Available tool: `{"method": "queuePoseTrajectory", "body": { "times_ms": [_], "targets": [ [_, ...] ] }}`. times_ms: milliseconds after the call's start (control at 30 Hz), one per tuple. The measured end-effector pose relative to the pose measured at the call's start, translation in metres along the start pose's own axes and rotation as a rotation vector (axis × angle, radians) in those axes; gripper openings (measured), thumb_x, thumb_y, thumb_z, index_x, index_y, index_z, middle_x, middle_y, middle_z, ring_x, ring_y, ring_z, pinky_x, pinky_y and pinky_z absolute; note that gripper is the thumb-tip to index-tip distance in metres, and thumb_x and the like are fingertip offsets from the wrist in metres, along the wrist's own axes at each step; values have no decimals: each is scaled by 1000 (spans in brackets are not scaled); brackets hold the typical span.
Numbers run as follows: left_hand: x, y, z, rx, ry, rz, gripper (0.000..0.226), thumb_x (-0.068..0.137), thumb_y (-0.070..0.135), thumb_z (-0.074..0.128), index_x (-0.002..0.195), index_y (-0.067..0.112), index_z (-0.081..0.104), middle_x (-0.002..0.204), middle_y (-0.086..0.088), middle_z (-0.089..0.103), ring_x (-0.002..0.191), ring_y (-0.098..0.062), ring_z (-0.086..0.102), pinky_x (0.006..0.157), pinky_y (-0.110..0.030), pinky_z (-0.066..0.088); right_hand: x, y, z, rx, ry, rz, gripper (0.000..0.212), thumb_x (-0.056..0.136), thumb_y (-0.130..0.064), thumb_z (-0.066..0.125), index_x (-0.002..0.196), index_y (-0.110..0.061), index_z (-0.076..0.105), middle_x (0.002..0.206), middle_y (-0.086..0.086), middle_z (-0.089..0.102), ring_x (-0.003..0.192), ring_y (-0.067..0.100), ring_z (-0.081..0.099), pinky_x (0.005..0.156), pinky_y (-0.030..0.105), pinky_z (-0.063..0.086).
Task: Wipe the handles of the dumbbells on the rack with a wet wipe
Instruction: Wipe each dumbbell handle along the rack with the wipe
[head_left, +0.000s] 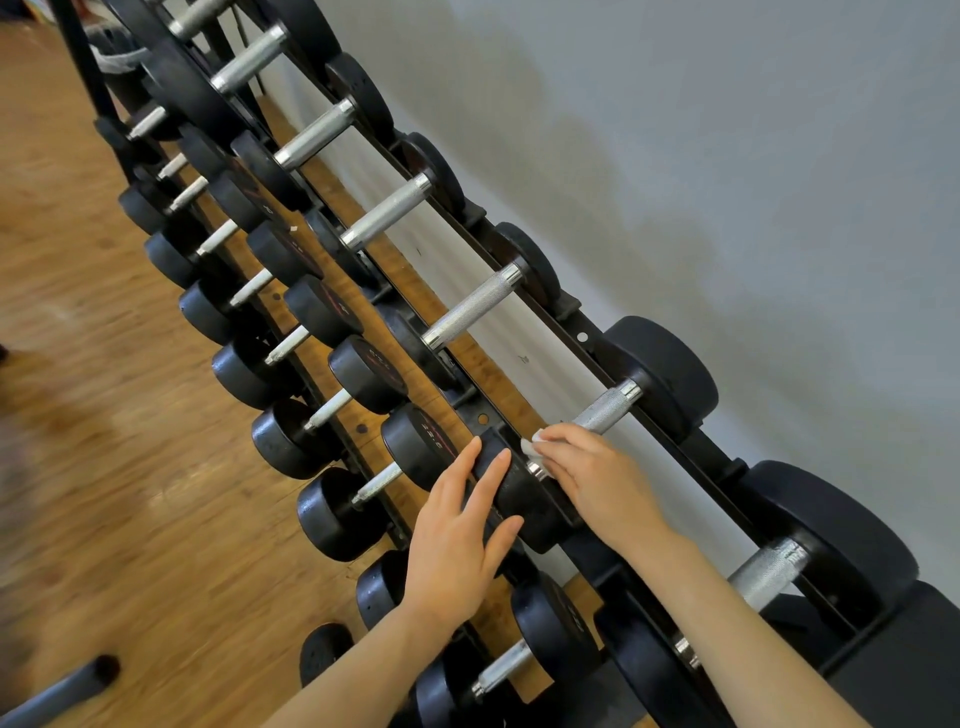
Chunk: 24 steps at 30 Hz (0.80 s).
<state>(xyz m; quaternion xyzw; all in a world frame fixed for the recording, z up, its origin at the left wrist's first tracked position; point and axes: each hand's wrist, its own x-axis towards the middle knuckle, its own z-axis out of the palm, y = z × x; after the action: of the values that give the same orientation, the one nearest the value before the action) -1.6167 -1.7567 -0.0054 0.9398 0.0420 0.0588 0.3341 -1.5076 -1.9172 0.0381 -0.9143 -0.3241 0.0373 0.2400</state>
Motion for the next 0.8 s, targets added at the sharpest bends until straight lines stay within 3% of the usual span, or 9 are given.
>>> {"method": "queuePoseTrajectory", "body": {
  "times_ms": [200, 367, 467, 667, 800],
  "targets": [
    [-1, 0, 1, -4, 11, 8, 63, 95, 62, 28, 150, 51, -1, 161, 13, 8, 143, -12, 21, 111, -32, 19, -7, 1, 10, 31, -20, -31, 33, 89, -16, 63, 122, -9, 64, 119, 5, 64, 110, 21, 61, 91, 27, 48],
    [-2, 0, 1, 2, 17, -1, 65, 94, 57, 34, 151, 49, 3, 161, 12, 10, 142, -14, 25, 110, -34, 21, -5, 8, 8, 87, 108, 61, 29, 90, -14, 63, 119, -9, 67, 117, 4, 64, 109, 15, 60, 91, 26, 51],
    [-2, 0, 0, 4, 9, -2, 66, 94, 56, 34, 152, 48, 4, 161, 7, 14, 141, -19, 30, 111, -36, 23, -9, 0, 13, 124, 10, 24, 30, 93, -15, 60, 122, -8, 64, 120, 6, 63, 114, 18, 57, 95, 24, 44],
    [-1, -1, -1, 32, -1, 5, 65, 94, 58, 32, 152, 47, 5, 161, 5, 17, 140, -18, 31, 111, -35, 23, -2, 1, 4, 82, 49, 40, 26, 93, -16, 61, 117, -10, 67, 116, 3, 64, 108, 17, 59, 90, 30, 51],
    [-1, -1, -1, 36, -8, 1, 65, 94, 59, 32, 151, 48, 4, 161, 5, 18, 140, -18, 33, 111, -35, 25, -3, -2, 5, 68, -57, -8, 28, 97, -22, 54, 122, -15, 64, 120, -2, 61, 111, 12, 54, 90, 26, 49]
  ]
}}
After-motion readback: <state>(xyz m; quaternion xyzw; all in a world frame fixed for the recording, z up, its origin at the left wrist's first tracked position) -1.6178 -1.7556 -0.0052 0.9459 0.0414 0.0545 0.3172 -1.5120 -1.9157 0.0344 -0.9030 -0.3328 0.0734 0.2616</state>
